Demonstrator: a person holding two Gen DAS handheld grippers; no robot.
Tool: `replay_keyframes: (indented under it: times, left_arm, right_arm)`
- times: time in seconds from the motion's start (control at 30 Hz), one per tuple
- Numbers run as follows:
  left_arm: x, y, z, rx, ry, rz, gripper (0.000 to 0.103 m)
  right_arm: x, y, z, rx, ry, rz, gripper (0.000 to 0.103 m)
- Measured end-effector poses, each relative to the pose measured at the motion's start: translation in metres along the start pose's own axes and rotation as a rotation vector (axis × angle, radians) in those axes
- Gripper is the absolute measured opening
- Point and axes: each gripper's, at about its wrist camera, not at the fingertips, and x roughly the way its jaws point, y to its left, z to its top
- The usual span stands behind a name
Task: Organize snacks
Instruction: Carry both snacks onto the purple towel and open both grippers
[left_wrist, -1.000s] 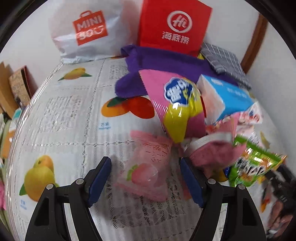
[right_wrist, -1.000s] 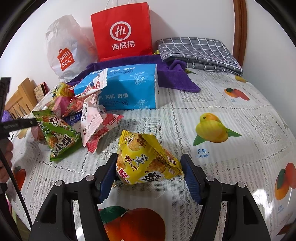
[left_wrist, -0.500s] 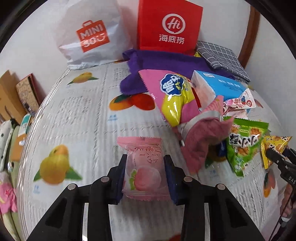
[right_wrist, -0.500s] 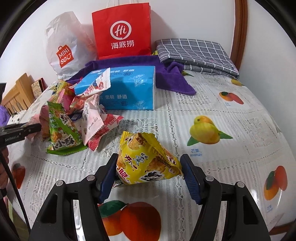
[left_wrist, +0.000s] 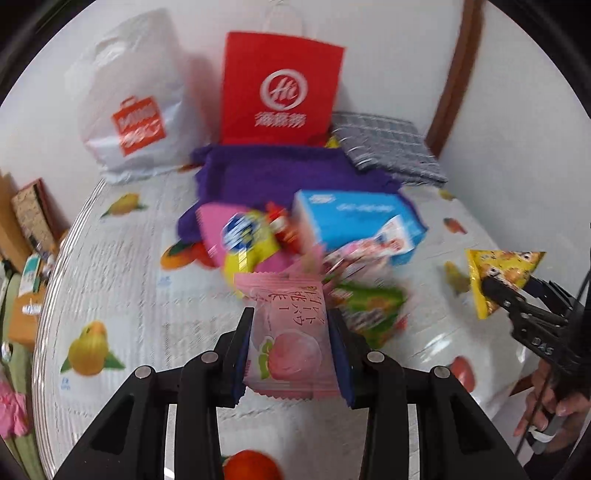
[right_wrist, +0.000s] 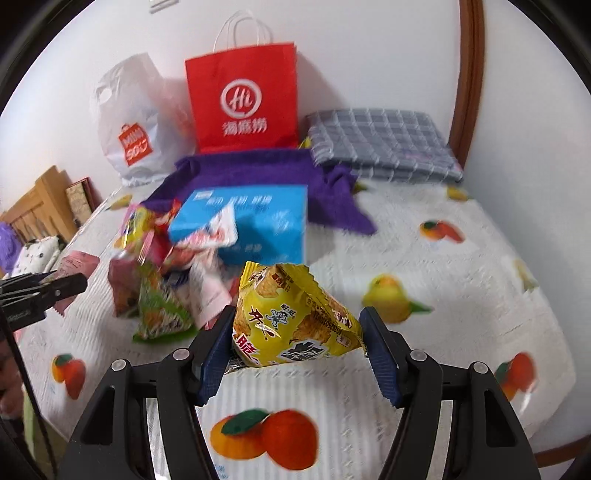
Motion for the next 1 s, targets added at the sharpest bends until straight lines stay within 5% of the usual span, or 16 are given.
replay_keyframes:
  times: [0.5, 1.0]
  left_arm:
    - [0.009, -0.040, 0.085, 0.046, -0.033, -0.077, 0.036]
    - [0.037, -0.010, 0.170, 0.014, -0.070, -0.012, 0.036]
  right_arm:
    - [-0.001, -0.006, 0.092, -0.025, -0.063, 0.079, 0.066]
    - [0.055, 0.026, 0.183, -0.108, -0.071, 0.114, 0.066]
